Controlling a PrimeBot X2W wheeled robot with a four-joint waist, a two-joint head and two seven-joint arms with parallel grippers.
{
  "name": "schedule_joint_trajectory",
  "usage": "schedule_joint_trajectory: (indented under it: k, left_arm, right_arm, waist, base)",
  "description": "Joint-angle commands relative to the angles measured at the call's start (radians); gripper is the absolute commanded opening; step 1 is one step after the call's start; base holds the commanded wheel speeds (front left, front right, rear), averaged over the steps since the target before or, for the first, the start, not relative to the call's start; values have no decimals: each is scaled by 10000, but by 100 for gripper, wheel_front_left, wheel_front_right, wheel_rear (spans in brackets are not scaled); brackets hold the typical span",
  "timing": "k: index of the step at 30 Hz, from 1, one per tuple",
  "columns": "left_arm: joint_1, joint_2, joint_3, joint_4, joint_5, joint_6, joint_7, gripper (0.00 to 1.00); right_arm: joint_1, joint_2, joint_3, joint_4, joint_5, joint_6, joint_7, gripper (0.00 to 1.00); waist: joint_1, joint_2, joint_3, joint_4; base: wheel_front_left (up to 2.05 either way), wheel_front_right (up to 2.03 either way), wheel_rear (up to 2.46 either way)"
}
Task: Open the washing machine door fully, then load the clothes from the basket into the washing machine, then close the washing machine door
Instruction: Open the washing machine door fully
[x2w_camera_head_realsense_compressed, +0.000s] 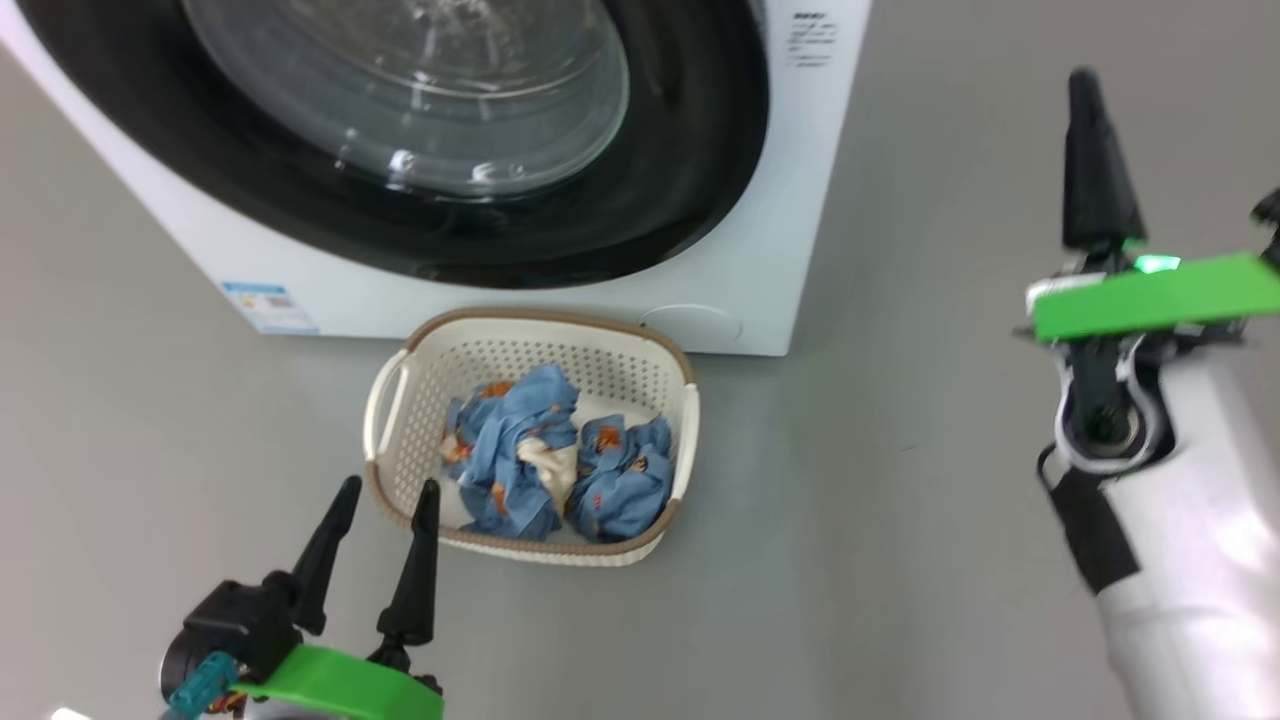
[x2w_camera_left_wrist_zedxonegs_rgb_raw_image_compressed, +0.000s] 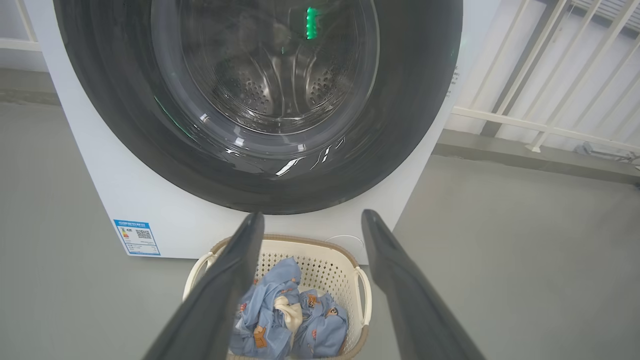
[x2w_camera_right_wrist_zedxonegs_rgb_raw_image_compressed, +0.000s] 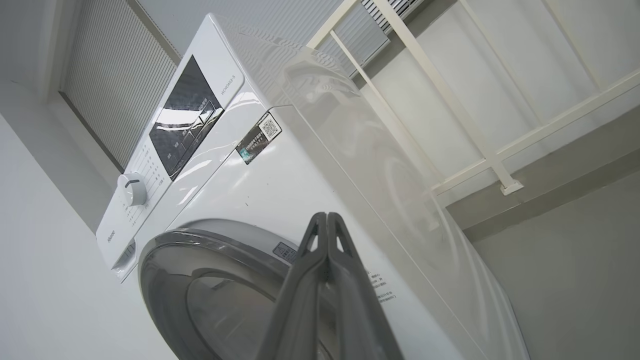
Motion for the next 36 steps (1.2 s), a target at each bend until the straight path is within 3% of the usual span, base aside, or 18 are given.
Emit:
schedule_joint_trajectory:
  k: [1, 8, 18, 25, 36]
  left_arm:
    - [-434, 185, 267, -277, -70, -17, -65, 100]
    - [-759, 120, 115, -315, -245, -17, -65, 100]
    - [-1335, -60, -156, -284, -477, -17, -65, 100]
    - [-1622, -147, -339, -272, -583, -17, -65, 100]
    - [-2106, -288, -589, -289, -774, -17, -65, 100]
  right_arm:
    - [-536, -140, 393, -59, 468, 16, -46, 0]
    - [-1809, -1177, 1493, 273, 2883, 16, 193, 0]
    - [-3324, -2731, 2779, 476, 5591, 16, 2044, 0]
    - [-4176, -3117, 3455, 866, 6338, 16, 3327, 0]
    - [-5715, -3141, 3914, 2176, 7160, 16, 5010, 0]
  waist:
    - [0, -1, 425, 468]
    - [0, -1, 964, 983]
    - [0, -1, 1789, 1592]
    - [0, -1, 2198, 1849]
    - [0, -1, 2899, 2205]
  base:
    - [0, 0, 0]
    - [0, 0, 0]
    - [0, 0, 0]
    - [0, 0, 0]
    - [0, 0, 0]
